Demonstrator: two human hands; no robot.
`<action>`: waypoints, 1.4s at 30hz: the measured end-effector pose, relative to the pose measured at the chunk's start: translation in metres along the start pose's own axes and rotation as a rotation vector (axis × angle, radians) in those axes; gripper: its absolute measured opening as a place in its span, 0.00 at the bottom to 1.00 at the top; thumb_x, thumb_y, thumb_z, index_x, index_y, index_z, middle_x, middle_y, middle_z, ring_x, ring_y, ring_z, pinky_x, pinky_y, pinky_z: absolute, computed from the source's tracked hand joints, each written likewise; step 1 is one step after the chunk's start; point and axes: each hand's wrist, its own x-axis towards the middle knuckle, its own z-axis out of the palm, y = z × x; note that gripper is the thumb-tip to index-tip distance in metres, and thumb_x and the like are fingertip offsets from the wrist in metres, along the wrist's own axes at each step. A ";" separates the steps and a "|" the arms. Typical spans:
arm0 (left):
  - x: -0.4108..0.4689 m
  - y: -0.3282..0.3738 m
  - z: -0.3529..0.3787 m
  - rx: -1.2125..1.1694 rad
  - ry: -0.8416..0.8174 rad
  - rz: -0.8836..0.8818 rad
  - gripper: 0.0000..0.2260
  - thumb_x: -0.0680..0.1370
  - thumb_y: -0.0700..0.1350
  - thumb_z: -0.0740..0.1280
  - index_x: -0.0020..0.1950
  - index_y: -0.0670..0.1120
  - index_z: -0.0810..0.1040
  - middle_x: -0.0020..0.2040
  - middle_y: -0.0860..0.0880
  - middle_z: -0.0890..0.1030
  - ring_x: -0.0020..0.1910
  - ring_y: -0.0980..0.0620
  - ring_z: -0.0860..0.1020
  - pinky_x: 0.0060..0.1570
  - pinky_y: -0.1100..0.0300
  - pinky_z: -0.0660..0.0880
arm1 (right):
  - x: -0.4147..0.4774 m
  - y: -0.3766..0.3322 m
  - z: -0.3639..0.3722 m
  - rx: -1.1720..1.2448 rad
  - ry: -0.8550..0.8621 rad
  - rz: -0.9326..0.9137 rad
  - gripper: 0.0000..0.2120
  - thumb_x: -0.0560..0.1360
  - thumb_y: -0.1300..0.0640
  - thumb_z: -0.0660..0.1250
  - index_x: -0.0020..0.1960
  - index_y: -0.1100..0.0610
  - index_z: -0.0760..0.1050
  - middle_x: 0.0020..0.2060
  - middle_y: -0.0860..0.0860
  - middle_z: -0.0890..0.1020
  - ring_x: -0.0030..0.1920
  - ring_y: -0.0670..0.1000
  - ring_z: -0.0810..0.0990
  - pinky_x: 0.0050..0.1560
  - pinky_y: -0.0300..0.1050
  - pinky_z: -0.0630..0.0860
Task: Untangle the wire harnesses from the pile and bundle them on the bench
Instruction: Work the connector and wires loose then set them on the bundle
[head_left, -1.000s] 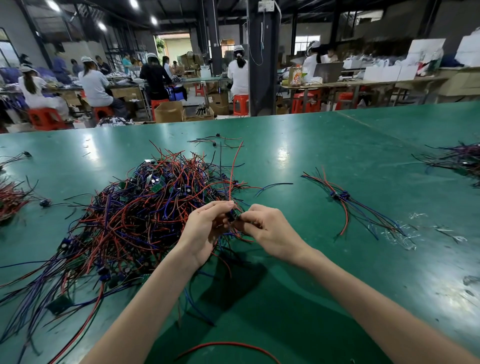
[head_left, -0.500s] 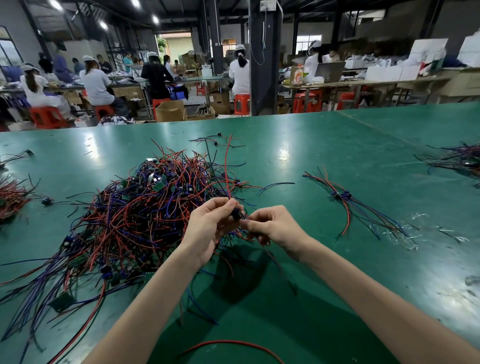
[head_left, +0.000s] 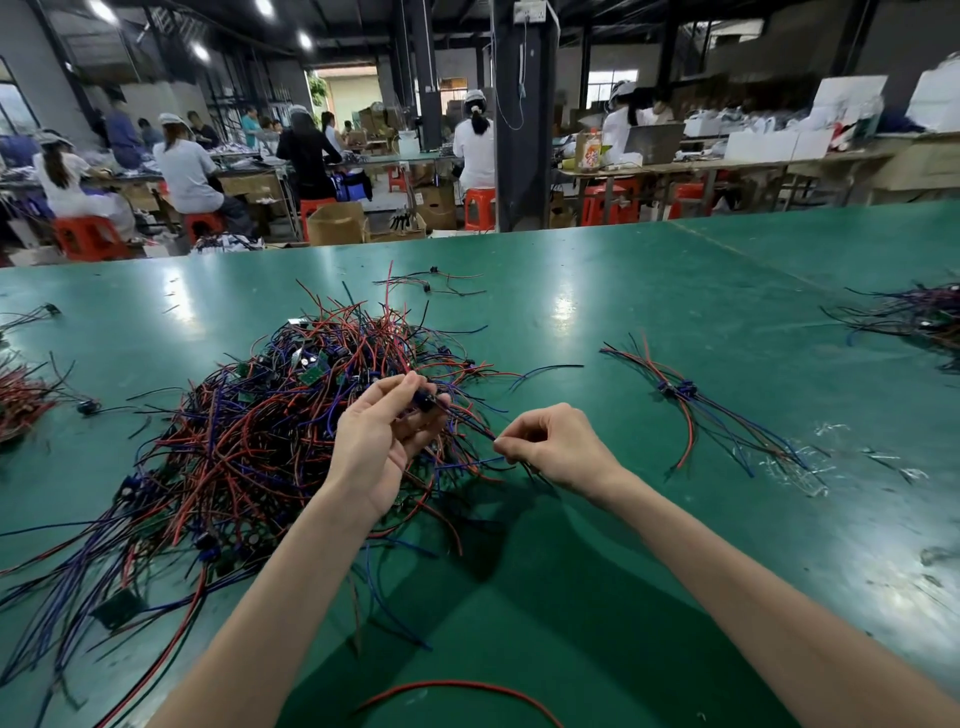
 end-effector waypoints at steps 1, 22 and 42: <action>0.001 0.001 -0.001 0.000 0.007 0.006 0.05 0.79 0.39 0.63 0.44 0.43 0.76 0.39 0.46 0.82 0.39 0.49 0.83 0.39 0.58 0.81 | 0.000 0.001 -0.001 -0.001 -0.005 0.003 0.04 0.71 0.58 0.73 0.40 0.59 0.83 0.35 0.56 0.84 0.33 0.45 0.75 0.38 0.38 0.73; 0.009 0.010 -0.017 -0.052 0.112 0.000 0.05 0.80 0.40 0.63 0.45 0.43 0.75 0.42 0.46 0.80 0.37 0.51 0.83 0.35 0.59 0.81 | 0.007 0.011 -0.029 0.110 -0.286 -0.112 0.11 0.75 0.70 0.65 0.55 0.62 0.79 0.35 0.51 0.81 0.32 0.36 0.76 0.38 0.26 0.69; 0.018 0.007 -0.029 -0.172 0.087 -0.187 0.09 0.82 0.44 0.60 0.44 0.43 0.72 0.55 0.39 0.82 0.41 0.50 0.85 0.20 0.74 0.66 | 0.004 0.008 -0.040 0.336 -0.352 -0.138 0.14 0.76 0.71 0.62 0.45 0.56 0.81 0.39 0.48 0.84 0.36 0.49 0.71 0.33 0.36 0.67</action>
